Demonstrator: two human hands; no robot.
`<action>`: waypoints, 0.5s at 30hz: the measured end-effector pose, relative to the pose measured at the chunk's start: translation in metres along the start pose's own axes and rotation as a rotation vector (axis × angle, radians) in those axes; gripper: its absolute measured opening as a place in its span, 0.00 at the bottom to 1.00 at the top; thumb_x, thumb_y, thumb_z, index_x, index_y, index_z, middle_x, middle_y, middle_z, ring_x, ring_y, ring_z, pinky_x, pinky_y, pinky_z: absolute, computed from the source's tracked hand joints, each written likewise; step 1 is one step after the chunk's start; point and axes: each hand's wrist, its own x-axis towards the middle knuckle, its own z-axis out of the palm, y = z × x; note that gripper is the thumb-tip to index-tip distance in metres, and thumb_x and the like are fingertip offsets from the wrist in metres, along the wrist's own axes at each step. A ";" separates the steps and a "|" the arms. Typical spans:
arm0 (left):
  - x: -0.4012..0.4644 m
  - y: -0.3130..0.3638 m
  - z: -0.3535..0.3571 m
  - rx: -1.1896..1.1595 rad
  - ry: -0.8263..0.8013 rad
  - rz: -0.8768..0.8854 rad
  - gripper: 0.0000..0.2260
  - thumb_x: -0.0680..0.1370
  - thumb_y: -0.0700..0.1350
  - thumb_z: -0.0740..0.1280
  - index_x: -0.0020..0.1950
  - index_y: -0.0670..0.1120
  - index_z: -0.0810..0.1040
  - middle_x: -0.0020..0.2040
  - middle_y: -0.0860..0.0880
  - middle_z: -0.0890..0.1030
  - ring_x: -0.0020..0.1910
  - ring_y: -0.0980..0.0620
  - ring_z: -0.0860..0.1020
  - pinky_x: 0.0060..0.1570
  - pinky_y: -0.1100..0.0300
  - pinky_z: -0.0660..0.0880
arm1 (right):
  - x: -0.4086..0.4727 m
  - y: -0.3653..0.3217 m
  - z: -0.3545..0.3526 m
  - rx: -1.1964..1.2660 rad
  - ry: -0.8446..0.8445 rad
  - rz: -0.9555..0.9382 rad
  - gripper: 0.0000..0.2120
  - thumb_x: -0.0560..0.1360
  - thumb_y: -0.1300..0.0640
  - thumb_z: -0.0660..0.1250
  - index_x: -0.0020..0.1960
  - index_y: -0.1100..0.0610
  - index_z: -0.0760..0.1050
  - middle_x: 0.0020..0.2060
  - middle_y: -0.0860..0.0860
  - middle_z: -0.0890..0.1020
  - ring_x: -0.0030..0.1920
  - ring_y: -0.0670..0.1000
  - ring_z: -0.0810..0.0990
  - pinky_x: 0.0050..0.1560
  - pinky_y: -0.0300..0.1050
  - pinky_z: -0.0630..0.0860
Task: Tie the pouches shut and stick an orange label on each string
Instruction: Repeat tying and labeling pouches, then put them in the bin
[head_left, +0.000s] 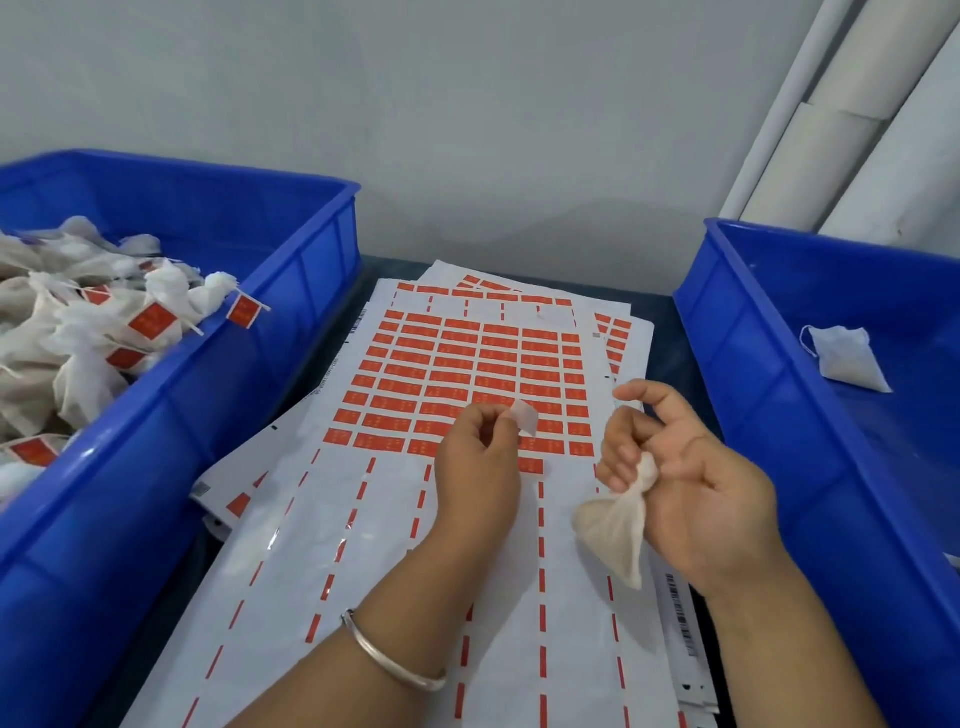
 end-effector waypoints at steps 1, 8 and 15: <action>0.000 0.000 0.000 -0.001 0.004 0.003 0.06 0.79 0.51 0.62 0.42 0.56 0.75 0.39 0.61 0.78 0.38 0.60 0.78 0.29 0.76 0.68 | 0.002 0.003 0.004 -0.019 0.014 0.020 0.19 0.62 0.67 0.57 0.48 0.53 0.77 0.28 0.51 0.70 0.27 0.45 0.68 0.30 0.37 0.70; -0.001 0.003 0.001 -0.001 0.004 0.013 0.06 0.79 0.50 0.63 0.41 0.56 0.75 0.39 0.60 0.78 0.38 0.58 0.77 0.30 0.75 0.66 | 0.006 0.025 0.003 -0.530 0.176 0.075 0.22 0.78 0.67 0.62 0.47 0.40 0.81 0.47 0.36 0.82 0.52 0.45 0.80 0.49 0.41 0.79; -0.002 0.007 0.000 -0.040 -0.026 -0.013 0.04 0.78 0.48 0.63 0.45 0.54 0.77 0.43 0.57 0.79 0.40 0.57 0.78 0.33 0.72 0.71 | -0.001 0.020 0.015 -0.675 0.212 -0.161 0.07 0.66 0.49 0.68 0.38 0.37 0.82 0.44 0.33 0.82 0.51 0.33 0.78 0.39 0.23 0.73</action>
